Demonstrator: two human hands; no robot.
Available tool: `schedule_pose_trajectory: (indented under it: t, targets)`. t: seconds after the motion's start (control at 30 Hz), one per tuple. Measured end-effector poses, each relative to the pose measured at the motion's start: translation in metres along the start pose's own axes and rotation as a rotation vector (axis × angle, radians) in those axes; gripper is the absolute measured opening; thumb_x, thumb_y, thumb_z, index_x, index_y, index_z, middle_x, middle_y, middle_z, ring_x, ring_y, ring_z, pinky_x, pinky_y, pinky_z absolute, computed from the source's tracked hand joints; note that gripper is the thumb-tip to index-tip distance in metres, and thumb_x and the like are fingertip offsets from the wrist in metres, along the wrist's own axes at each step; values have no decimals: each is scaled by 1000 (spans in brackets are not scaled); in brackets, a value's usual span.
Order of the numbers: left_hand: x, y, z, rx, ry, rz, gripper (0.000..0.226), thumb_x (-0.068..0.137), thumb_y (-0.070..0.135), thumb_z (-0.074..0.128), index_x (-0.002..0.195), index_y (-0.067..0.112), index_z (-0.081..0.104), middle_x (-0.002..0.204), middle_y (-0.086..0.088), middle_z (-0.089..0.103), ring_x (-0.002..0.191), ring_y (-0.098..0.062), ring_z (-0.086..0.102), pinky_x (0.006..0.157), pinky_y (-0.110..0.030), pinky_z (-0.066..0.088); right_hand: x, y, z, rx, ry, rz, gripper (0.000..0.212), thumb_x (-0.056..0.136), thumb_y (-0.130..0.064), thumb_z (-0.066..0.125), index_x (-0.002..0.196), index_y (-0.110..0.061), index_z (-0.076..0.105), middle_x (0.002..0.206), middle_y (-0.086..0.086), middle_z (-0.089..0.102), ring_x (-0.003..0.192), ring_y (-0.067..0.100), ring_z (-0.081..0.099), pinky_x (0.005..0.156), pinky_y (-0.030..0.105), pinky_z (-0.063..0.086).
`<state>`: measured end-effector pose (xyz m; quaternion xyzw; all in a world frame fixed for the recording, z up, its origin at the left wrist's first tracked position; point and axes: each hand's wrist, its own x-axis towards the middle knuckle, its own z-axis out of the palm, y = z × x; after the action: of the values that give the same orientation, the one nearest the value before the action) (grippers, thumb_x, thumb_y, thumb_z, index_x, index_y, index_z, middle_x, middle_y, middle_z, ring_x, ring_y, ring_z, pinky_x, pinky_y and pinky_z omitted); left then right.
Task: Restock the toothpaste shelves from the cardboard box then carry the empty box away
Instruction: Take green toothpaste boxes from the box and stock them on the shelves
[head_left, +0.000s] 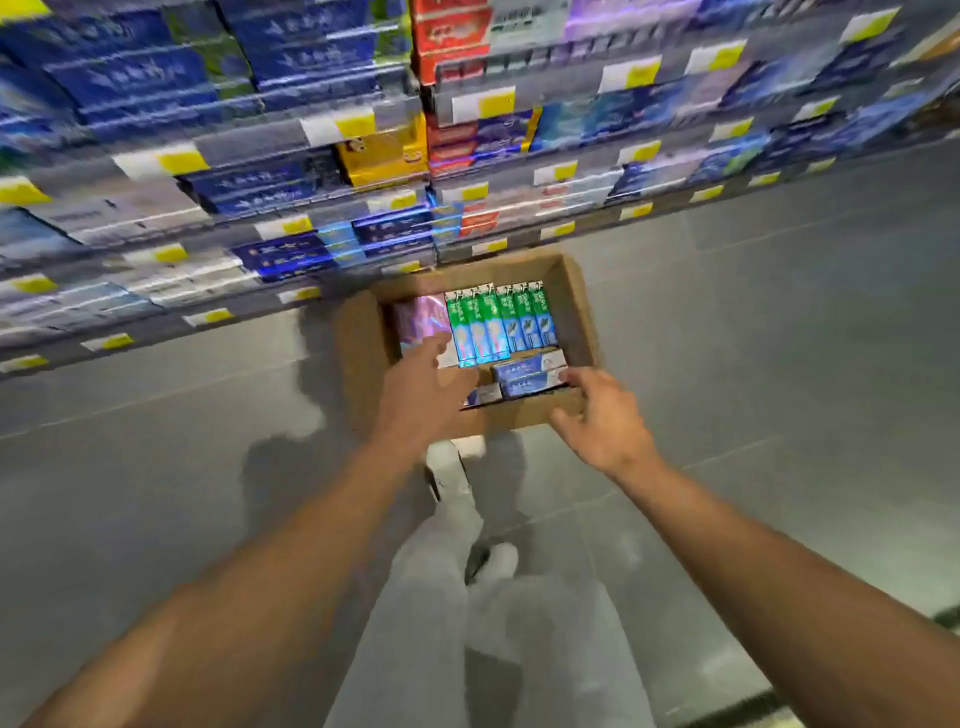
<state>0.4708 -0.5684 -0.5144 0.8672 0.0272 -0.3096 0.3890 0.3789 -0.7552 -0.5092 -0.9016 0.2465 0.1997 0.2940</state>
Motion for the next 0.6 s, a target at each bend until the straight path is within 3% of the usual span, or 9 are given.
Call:
schedule_pose_trajectory:
  t: [0.13, 0.23, 0.47, 0.6]
  targets:
    - [65, -21, 43, 0, 3, -38, 54, 89, 32, 64, 140, 23, 50, 135, 0, 59, 120, -17, 55, 89, -19, 36, 71, 28, 33, 7, -72, 45, 46, 82, -17, 67, 126, -7, 59, 125, 12, 60, 117, 27, 55, 101, 28, 38]
    - [113, -47, 73, 24, 8, -61, 52, 89, 33, 62, 139, 24, 51, 132, 1, 61, 119, -16, 56, 94, -21, 38, 126, 45, 66, 16, -165, 77, 48, 84, -20, 64, 130, -12, 56, 130, 8, 56, 119, 23, 54, 102, 29, 39]
    - [209, -119, 146, -53, 30, -176, 56, 88, 33, 65, 140, 20, 49, 136, 0, 57, 120, -17, 56, 103, -33, 45, 246, 104, 160, 7, -225, 65, 39, 85, -23, 66, 122, -14, 59, 120, 4, 60, 109, 19, 55, 80, 21, 36]
    - [264, -157, 191, -51, 47, -207, 55, 90, 33, 65, 140, 18, 48, 136, -1, 57, 119, -15, 56, 99, -26, 43, 313, 149, 218, 47, -288, 70, 48, 86, -26, 67, 131, -14, 56, 129, 7, 56, 117, 23, 54, 88, 23, 36]
